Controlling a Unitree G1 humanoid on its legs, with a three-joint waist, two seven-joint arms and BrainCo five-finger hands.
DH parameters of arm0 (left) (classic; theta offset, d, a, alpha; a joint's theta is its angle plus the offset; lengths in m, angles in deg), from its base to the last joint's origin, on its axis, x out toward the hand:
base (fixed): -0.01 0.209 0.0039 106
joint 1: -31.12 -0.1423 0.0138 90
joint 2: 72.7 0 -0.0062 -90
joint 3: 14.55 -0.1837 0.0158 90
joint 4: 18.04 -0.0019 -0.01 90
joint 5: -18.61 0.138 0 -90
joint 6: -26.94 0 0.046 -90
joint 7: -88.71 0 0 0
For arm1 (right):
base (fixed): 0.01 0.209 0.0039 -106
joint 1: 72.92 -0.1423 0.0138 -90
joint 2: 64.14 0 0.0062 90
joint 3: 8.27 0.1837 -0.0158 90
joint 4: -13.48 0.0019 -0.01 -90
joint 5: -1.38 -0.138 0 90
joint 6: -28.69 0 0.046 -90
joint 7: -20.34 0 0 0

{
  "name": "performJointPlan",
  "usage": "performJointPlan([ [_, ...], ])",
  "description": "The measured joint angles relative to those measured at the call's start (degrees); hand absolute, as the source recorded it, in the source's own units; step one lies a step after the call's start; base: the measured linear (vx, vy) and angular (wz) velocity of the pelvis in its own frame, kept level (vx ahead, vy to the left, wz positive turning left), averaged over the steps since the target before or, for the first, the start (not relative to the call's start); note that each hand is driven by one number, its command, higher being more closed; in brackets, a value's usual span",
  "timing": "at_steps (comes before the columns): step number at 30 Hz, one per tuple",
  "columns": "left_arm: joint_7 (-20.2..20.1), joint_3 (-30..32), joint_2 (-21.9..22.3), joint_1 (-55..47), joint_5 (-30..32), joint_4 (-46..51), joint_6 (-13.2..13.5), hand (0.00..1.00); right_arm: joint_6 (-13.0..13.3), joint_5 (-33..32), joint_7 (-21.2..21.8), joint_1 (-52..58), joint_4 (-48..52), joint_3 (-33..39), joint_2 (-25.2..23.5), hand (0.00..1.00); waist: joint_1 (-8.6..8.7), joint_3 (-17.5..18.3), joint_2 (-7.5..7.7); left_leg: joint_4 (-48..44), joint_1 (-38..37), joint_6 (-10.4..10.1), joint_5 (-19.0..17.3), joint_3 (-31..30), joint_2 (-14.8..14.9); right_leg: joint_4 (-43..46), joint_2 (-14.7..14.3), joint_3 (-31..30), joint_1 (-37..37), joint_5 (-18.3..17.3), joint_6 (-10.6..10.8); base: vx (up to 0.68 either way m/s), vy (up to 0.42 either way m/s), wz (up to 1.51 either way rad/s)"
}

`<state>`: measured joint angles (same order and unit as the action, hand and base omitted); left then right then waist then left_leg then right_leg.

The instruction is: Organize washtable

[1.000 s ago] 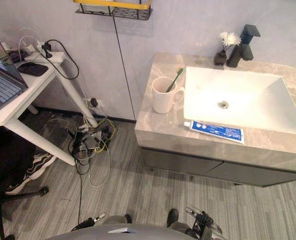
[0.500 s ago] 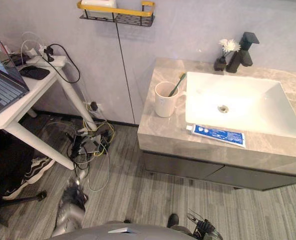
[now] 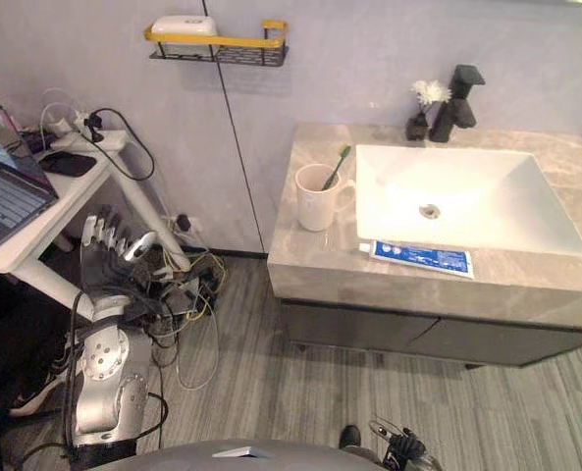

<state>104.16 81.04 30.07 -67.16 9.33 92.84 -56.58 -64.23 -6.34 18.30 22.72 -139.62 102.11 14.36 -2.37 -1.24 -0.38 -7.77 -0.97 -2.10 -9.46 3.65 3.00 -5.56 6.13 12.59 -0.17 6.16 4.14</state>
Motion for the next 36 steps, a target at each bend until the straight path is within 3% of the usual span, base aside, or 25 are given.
performJointPlan([
  [10,-3.48,-17.33,-6.9,8.65,11.11,5.29,0.47,0.0,0.26,0.7,0.61,1.43,-0.13,-2.74,1.73,0.0,0.19,0.45,0.19,-1.57,1.79,-0.09,-0.42,0.75,-0.15,-0.05,0.24,-1.1,-1.4,0.85,0.21,-0.06,0.013,-0.05],
  [15,-5.21,-22.15,-9.03,13.56,15.88,4.64,0.26,0.0,0.24,2.38,0.84,2.29,-0.2,-2.9,2.06,0.0,0.44,0.96,0.05,-1.61,2.14,-0.03,-0.25,1.69,-0.09,0.0,0.13,-2.14,-2.23,1.43,-0.12,0.0,-0.001,-0.1],
  [23,-4.78,-27.6,-12.87,22.57,23.89,0.29,-1.27,0.0,0.21,2.4,0.83,2.29,-0.12,-2.88,1.74,0.0,1.81,1.33,0.74,-1.71,2.43,0.25,-0.1,2.59,-0.54,0.01,0.51,-3.16,-3.17,1.78,0.26,0.0,0.009,-0.05],
  [30,-4.42,-33.86,-13.21,31.96,31.28,-7.24,-1.77,0.0,0.25,2.38,0.82,2.15,0.07,-2.77,1.64,0.0,2.22,1.26,0.84,-1.87,2.63,0.42,-0.17,3.68,-0.89,0.13,0.66,-4.18,-3.9,2.18,0.65,0.02,0.012,-0.07],
  [36,-3.74,-39.65,-13.01,40.41,35.77,-14.81,-2.2,0.0,0.26,2.37,0.77,1.43,0.19,-2.62,1.4,0.0,3.57,1.01,1.15,-1.99,3.51,0.48,-0.22,4.43,-1.25,0.21,1.09,-5.0,-5.16,2.45,0.86,0.01,0.018,-0.07],
])
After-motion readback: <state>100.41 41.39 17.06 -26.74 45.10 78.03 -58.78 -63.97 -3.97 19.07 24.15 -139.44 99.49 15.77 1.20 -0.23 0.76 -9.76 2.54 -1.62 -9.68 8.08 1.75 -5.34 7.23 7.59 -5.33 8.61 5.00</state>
